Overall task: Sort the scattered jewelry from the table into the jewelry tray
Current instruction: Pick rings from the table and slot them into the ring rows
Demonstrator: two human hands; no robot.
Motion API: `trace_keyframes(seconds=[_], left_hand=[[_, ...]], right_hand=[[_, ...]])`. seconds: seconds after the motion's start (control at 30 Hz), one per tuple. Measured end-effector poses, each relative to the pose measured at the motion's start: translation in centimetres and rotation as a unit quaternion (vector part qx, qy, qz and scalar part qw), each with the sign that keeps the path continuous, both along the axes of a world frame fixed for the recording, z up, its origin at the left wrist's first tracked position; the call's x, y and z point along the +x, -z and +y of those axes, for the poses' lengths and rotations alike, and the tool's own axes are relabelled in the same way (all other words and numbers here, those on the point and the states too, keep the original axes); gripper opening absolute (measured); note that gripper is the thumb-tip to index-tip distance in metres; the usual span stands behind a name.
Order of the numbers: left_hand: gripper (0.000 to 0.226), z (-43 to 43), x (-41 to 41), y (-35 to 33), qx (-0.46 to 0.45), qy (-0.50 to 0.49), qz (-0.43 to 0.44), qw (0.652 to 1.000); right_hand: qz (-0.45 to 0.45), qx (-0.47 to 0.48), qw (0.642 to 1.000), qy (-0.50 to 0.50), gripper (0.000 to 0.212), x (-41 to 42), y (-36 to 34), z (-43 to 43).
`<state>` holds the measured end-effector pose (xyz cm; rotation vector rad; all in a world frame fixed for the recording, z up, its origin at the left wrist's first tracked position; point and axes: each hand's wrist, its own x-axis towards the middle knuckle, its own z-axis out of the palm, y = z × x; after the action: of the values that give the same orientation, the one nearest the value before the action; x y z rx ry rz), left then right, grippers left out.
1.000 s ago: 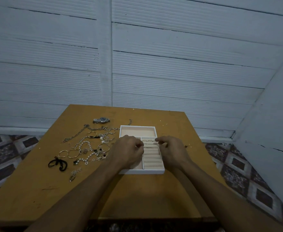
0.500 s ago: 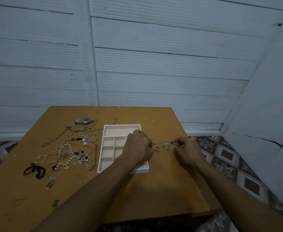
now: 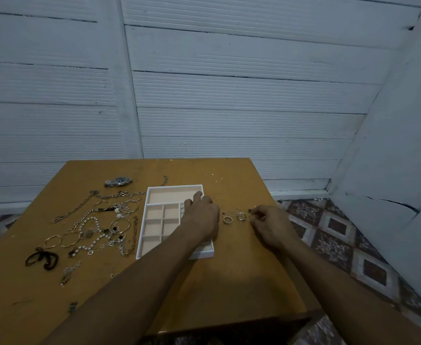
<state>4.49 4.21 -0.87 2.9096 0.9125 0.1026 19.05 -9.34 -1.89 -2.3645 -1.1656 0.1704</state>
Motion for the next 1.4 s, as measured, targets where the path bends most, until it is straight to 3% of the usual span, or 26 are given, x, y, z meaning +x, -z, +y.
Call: trace_keyframes(seconds=[0.2, 0.5, 0.97, 1.3, 1.4], left_hand=[[0.027, 0.1, 0.7, 0.1, 0.002, -0.001, 0.013, 1.0], [0.014, -0.3, 0.5, -0.8, -0.008, 0.034, -0.049, 0.998], [0.013, 1.5, -1.9, -2.2, -0.132, 0.015, -0.207, 0.969], [0.017, 2.4, -5.7, -2.7, -0.155, -0.01, -0.238, 0.959], [0.014, 2.6, -6.8, -2.8, -0.175, -0.025, -0.241, 0.954]], right_hand=[[-0.005, -0.016, 1.0, -0.009, 0.026, 0.0, -0.1, 0.4], [0.02, -0.034, 0.999, 0.011, 0.007, 0.1, 0.0, 1.0], [0.025, -0.047, 0.998, 0.047, 0.006, -0.6, -0.1, 0.9], [0.008, -0.103, 0.992, 0.074, 0.023, -1.3, -0.4, 0.8], [0.015, -0.089, 0.994, 0.062, 0.016, -1.8, -0.7, 0.5]])
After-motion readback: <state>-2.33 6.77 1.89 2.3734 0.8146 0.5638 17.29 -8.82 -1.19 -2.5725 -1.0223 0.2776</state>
